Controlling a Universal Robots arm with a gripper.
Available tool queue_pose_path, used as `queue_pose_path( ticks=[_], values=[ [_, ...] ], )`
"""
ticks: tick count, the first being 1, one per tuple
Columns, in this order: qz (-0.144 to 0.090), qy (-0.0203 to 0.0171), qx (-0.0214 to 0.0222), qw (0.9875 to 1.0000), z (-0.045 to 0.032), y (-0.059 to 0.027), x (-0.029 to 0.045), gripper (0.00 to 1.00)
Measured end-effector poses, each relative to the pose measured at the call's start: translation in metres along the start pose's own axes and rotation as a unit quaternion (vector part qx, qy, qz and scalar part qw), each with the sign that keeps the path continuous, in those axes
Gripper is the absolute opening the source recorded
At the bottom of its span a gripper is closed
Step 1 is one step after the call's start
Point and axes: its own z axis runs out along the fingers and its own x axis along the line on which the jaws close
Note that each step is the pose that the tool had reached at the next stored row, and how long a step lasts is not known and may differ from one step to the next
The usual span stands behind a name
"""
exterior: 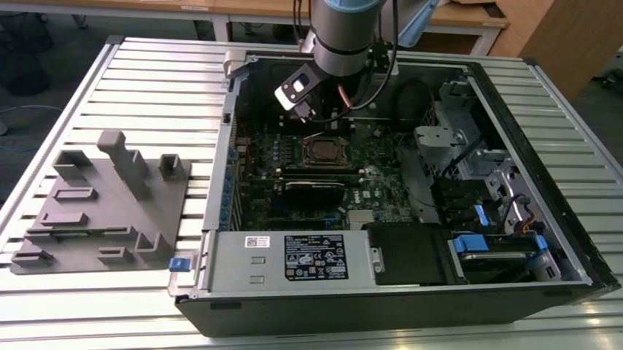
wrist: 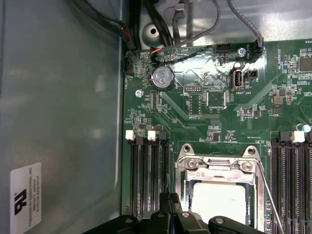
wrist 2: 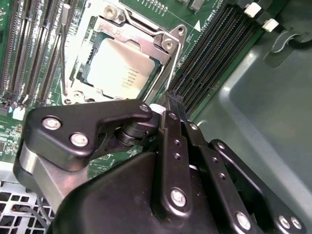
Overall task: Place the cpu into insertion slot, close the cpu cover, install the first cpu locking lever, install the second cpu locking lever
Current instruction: 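Install the first cpu locking lever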
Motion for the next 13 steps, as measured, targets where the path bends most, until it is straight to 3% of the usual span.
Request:
queue_pose_path(
  ticks=[7, 13],
  values=[
    [0.007, -0.0003, -0.0014, 1.0000, 0.0019, -0.0001, 0.0034, 0.10],
    [0.049, -0.0016, -0.0096, 0.9988, 0.0041, -0.0001, 0.0030, 0.10]
  ],
)
